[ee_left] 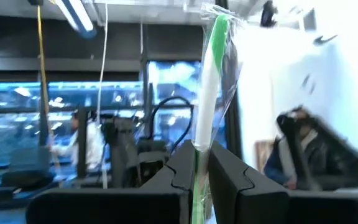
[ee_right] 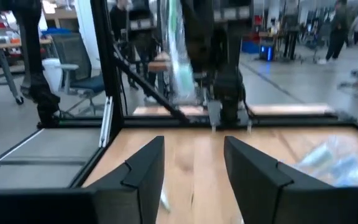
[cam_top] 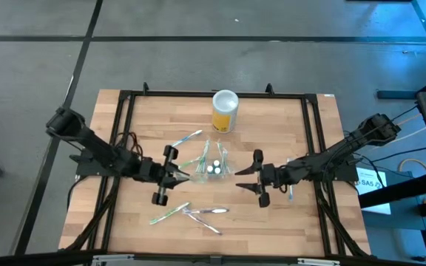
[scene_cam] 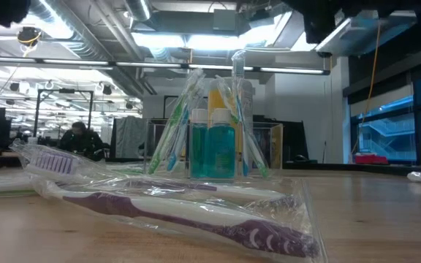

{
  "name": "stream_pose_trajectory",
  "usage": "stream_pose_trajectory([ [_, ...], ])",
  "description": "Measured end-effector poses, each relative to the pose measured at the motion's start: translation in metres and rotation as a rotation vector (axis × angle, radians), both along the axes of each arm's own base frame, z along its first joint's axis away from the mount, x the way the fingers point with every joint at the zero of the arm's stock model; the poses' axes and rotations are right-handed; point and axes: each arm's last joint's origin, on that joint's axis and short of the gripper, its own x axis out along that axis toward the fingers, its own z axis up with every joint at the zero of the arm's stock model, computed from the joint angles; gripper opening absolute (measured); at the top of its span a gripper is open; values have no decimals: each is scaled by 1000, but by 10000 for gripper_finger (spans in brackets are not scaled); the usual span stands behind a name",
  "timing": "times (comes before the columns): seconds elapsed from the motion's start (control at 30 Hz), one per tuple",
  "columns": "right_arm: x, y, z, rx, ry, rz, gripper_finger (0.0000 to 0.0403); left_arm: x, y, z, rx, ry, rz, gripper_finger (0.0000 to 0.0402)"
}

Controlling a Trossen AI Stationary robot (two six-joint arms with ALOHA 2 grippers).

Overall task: Pick & Place toothbrushing station
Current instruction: Put the green toothbrush into the transparent organizer

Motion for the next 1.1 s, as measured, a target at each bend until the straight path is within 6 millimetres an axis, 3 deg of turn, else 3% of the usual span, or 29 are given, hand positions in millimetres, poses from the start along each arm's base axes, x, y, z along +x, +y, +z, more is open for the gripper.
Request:
stream_pose_trajectory([
  [0.3, 14, 8, 13, -117, -64, 12, 165, 19, 6, -16, -4, -44, -130, 19],
  [0.57, 57, 28, 26, -154, -8, -47, 185, 27, 5, -23, 63, -9, -148, 19],
  [0.83, 93, 48, 48, -197, 91, -67, 235, 29, 4, -26, 86, 27, -127, 19],
  [1.1, 99, 51, 49, -119, 181, -74, 269, 29, 4, -27, 86, 33, -125, 19],
])
